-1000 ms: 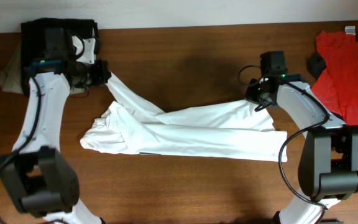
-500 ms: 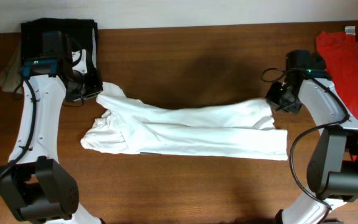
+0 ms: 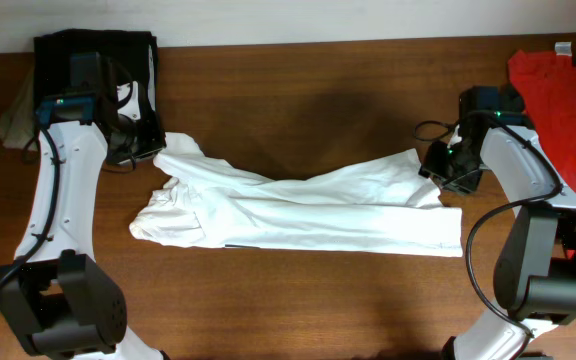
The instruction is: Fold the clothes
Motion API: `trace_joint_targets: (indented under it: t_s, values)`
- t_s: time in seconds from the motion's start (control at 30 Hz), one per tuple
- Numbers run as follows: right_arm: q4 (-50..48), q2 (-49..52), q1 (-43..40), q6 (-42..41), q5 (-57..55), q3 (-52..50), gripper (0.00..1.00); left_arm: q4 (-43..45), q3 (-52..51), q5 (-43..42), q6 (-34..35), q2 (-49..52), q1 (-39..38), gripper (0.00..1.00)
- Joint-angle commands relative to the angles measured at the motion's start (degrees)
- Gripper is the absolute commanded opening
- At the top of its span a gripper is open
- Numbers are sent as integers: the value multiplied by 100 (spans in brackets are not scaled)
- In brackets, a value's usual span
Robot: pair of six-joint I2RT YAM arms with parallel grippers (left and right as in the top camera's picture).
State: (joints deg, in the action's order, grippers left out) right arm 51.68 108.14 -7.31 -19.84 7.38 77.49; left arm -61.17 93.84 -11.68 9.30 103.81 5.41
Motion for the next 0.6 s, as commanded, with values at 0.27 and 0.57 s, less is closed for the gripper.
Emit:
trace_joint_targets:
  t_s: [0.27, 0.57]
  values:
    - [39, 369, 15, 151, -310, -197, 50, 22, -70, 57, 55, 33, -17, 0]
    - [297, 367, 4, 142, -767, 92, 62, 68, -70, 59, 52, 33, -17, 1]
